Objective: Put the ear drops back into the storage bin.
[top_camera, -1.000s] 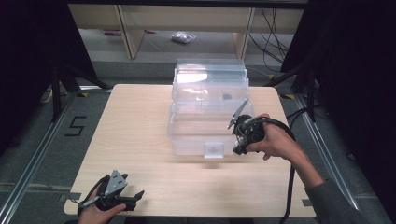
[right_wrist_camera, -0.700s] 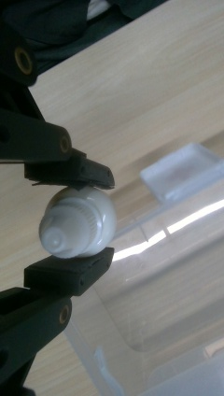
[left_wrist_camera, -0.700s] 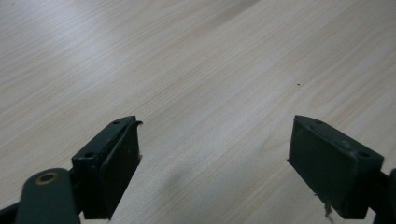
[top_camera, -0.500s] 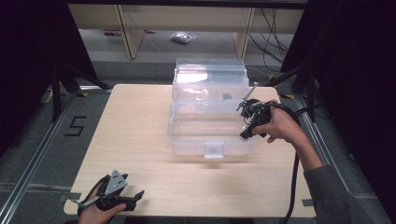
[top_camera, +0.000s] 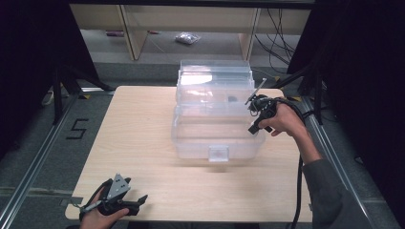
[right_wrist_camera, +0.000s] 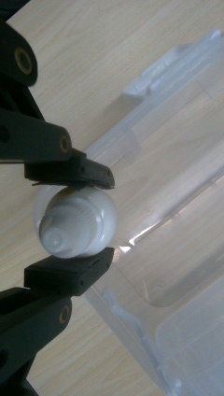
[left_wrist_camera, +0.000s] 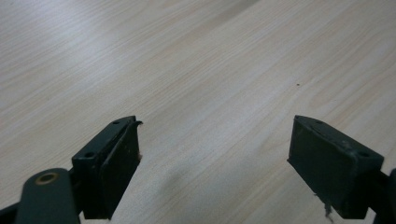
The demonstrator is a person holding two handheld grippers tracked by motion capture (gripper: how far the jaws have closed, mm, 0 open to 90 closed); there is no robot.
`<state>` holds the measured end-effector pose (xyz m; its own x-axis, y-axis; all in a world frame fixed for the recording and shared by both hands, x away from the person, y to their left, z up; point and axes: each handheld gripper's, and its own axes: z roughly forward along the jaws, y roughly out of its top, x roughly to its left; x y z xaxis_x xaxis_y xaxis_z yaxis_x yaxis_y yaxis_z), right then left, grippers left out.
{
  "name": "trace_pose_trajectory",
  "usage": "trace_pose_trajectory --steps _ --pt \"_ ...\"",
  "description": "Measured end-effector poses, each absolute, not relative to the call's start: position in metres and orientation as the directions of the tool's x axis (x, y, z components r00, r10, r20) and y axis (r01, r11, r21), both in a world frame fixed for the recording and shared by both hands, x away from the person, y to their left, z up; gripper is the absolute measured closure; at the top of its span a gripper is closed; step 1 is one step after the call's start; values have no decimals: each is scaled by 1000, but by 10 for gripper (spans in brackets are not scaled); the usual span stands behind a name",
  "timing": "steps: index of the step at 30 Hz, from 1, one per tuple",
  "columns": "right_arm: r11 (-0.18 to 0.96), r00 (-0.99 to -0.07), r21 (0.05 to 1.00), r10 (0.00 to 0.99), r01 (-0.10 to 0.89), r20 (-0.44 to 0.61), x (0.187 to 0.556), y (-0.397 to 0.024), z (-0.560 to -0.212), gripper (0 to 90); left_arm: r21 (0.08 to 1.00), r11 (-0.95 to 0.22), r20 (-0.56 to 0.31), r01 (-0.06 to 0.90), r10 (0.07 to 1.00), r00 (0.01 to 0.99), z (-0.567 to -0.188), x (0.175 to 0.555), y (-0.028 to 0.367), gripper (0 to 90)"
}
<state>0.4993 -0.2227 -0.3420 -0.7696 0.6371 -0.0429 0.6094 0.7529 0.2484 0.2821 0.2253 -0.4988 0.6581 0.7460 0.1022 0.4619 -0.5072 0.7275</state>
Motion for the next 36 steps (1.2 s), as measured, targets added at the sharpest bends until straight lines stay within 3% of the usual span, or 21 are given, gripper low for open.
trace_pose_trajectory --steps 17,18,36 --pt "729 -737 169 675 663 -22 513 -213 -377 601 728 -507 101 461 745 659 -499 282 225 159" --pt "755 -766 184 643 629 -22 516 -216 -381 601 728 -507 101 461 745 659 -499 282 225 159" --pt "740 -746 141 666 658 -16 525 -216 -408 601 727 -509 103 461 744 660 -499 282 225 159"
